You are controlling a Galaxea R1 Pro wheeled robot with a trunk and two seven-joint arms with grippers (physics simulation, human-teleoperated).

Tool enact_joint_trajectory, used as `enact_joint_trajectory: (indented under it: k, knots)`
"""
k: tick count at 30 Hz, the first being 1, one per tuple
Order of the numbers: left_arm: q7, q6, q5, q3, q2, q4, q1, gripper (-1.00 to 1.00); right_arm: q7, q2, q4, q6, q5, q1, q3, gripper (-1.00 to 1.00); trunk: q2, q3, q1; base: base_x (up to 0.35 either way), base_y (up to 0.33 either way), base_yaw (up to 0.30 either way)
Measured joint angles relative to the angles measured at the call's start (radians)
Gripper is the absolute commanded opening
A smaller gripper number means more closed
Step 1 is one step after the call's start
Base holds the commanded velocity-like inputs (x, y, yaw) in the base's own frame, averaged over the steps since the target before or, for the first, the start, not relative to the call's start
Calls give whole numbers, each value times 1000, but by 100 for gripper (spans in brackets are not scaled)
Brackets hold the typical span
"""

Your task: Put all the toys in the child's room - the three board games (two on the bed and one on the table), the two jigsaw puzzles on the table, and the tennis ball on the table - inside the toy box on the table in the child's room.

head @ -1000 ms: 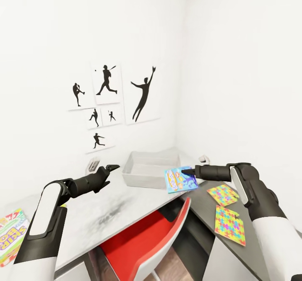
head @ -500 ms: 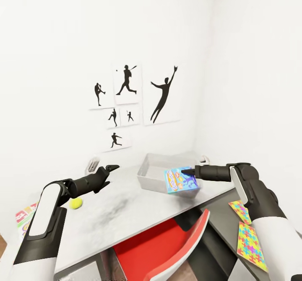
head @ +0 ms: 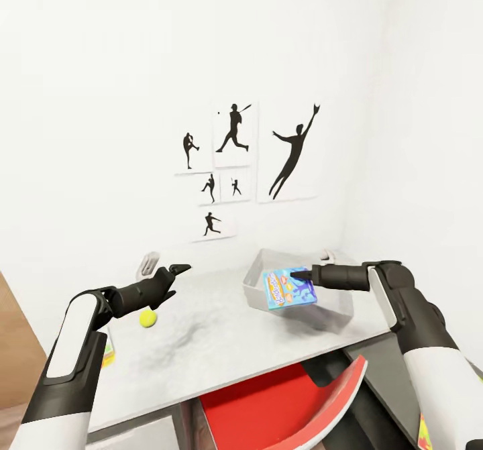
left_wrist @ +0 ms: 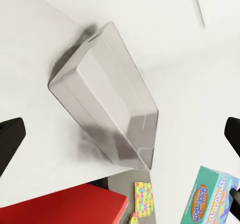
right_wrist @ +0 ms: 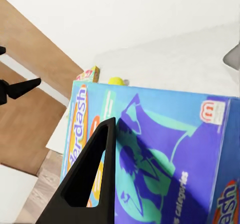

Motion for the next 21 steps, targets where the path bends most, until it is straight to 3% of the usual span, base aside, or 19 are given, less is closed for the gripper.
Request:
enact_joint_trajectory:
  k: [12,21]
  knots:
    - [0,0,-2,0,0,7,1,100,0,0,-2,0,-3,0,-4,-100,0,0,0,250,-182,52]
    - [5,-1,-2,0,0,12,1,100,1,0,-2,2,-7,0,-4,-100,0,0,0,88,-56,176]
